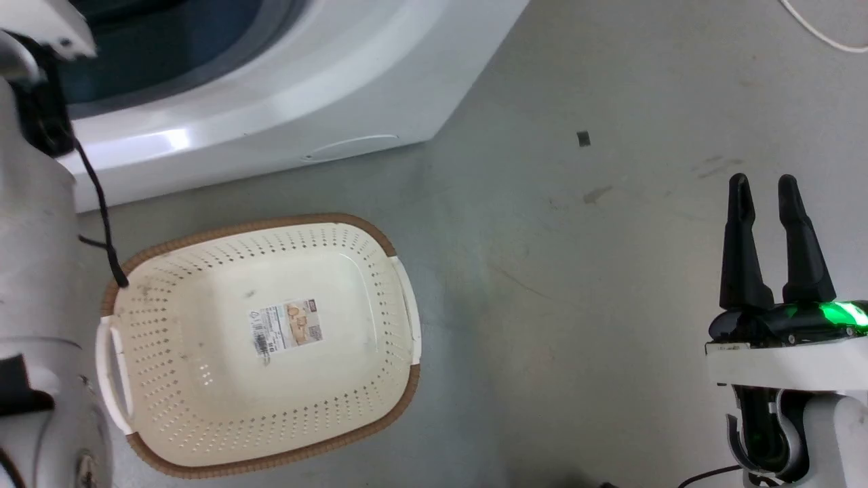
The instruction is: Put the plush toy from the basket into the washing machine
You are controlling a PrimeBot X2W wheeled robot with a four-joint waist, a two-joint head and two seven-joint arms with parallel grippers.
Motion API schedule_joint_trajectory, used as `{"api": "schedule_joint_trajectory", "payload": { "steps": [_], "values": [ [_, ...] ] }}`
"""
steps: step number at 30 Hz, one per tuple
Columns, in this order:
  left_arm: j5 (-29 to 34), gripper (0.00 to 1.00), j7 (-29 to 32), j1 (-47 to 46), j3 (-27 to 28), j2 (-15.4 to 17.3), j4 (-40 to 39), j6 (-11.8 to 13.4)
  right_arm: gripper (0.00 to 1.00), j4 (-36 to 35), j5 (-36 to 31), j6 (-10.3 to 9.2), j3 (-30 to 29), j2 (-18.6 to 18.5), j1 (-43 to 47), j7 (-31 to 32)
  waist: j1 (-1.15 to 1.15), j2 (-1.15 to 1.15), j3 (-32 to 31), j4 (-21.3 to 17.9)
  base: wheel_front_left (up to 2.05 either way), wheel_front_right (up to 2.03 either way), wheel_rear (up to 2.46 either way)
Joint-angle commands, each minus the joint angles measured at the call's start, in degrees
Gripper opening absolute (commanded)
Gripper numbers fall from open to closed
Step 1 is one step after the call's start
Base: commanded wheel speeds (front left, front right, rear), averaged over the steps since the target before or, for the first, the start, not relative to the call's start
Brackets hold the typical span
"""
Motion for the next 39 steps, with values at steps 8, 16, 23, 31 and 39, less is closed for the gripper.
{"api": "schedule_joint_trajectory", "payload": {
  "steps": [8,16,23,31,39],
  "values": [
    [1.33,1.0,-0.32,9.12,-1.39,-3.26,-4.63,-0.27,1.0,0.63,-1.82,0.03,-0.45,-0.03,0.2,-0.25,0.0,0.0,-6.03,3.62,0.0,0.0,0.0],
    [1.81,1.0,-0.32,17.8,-2.23,-6.8,-9.18,-0.04,1.0,1.68,-3.49,0.03,-0.46,-0.03,2.26,-0.25,0.0,0.0,-11.56,6.43,0.0,0.0,0.0],
    [2.25,1.0,-0.32,26.73,-3.16,-10.34,-14.12,0.34,1.0,3.04,-5.42,0.03,-0.95,-0.03,4.85,-0.25,0.0,0.0,-17.2,9.06,0.0,0.0,0.0],
    [2.34,1.0,-0.32,37.08,-3.81,-13.1,-19.71,0.16,1.0,3.84,-8.56,0.03,-1.63,-0.03,7.81,-0.25,0.0,0.0,-23.32,11.46,0.0,0.0,0.0],
    [2.56,1.0,-0.32,46.69,-4.11,-14.58,-23.98,1.55,1.0,4.44,-10.79,0.03,-1.64,-0.03,11.38,-0.25,0.0,0.0,-28.73,13.43,0.0,0.0,0.0]
  ]
}}
